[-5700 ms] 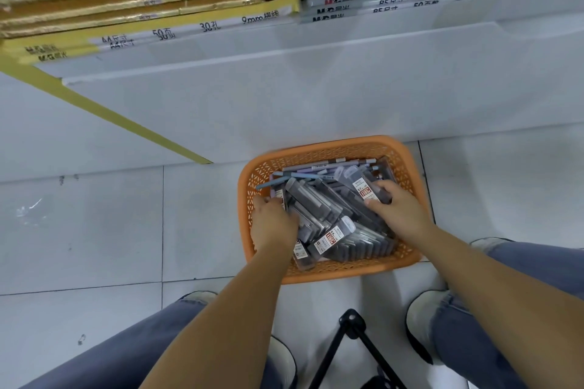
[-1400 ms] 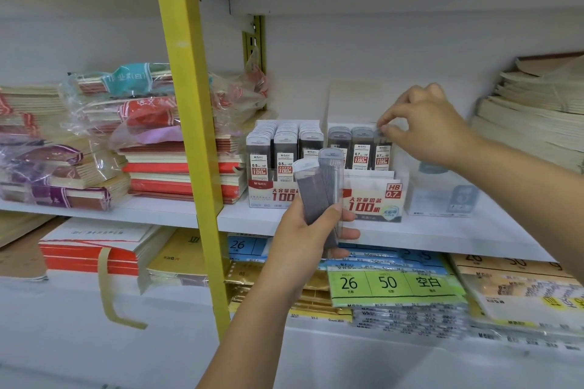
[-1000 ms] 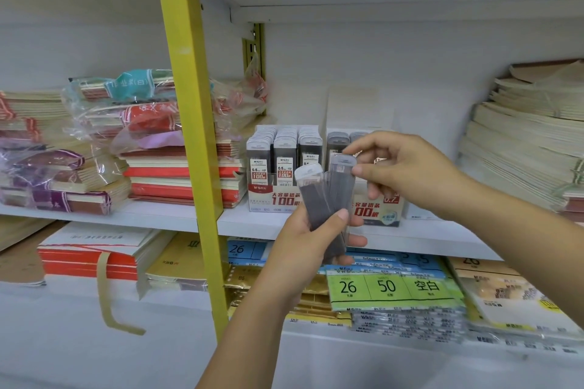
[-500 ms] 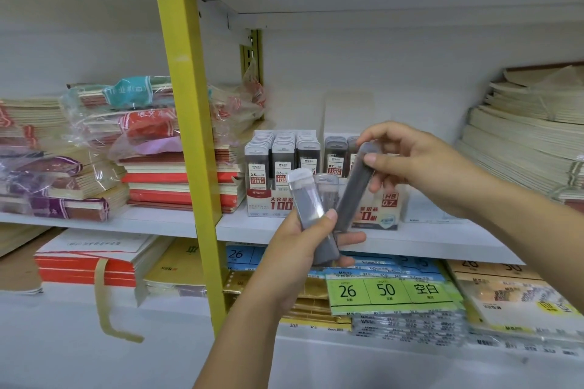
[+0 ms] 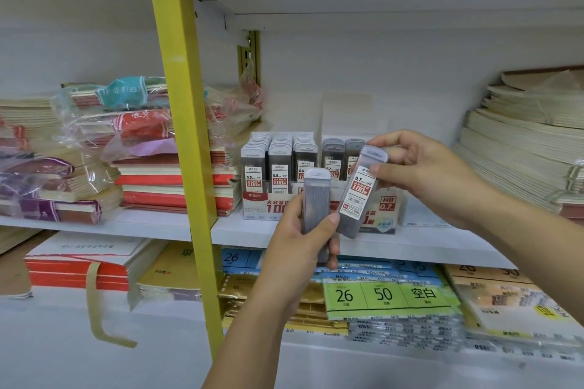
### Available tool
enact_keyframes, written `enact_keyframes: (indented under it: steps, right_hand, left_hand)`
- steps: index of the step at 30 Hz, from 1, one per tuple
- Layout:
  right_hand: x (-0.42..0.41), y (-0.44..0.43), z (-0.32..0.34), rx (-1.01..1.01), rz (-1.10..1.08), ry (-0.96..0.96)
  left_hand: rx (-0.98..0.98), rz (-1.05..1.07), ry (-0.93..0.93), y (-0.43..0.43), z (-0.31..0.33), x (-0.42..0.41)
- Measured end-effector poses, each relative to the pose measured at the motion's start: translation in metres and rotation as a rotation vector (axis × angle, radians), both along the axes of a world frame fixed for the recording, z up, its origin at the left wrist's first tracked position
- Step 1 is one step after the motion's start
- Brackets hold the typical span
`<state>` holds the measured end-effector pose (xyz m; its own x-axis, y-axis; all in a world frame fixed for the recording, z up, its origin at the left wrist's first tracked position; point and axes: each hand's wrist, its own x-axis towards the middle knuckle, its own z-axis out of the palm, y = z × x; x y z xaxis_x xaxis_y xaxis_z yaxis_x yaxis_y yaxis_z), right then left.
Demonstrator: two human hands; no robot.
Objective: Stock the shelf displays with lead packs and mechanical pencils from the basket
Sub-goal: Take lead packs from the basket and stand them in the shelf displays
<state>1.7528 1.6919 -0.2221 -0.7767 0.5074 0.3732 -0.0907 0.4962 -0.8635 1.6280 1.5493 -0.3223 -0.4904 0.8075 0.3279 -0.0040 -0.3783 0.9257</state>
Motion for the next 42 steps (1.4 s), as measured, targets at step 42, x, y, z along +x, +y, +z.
enact_keyframes:
  steps: [42]
  right_hand:
    - [-0.012,-0.019,-0.003,0.195,0.045,-0.046]
  left_hand:
    - [-0.028,0.076,0.083,-0.010,0.013,0.007]
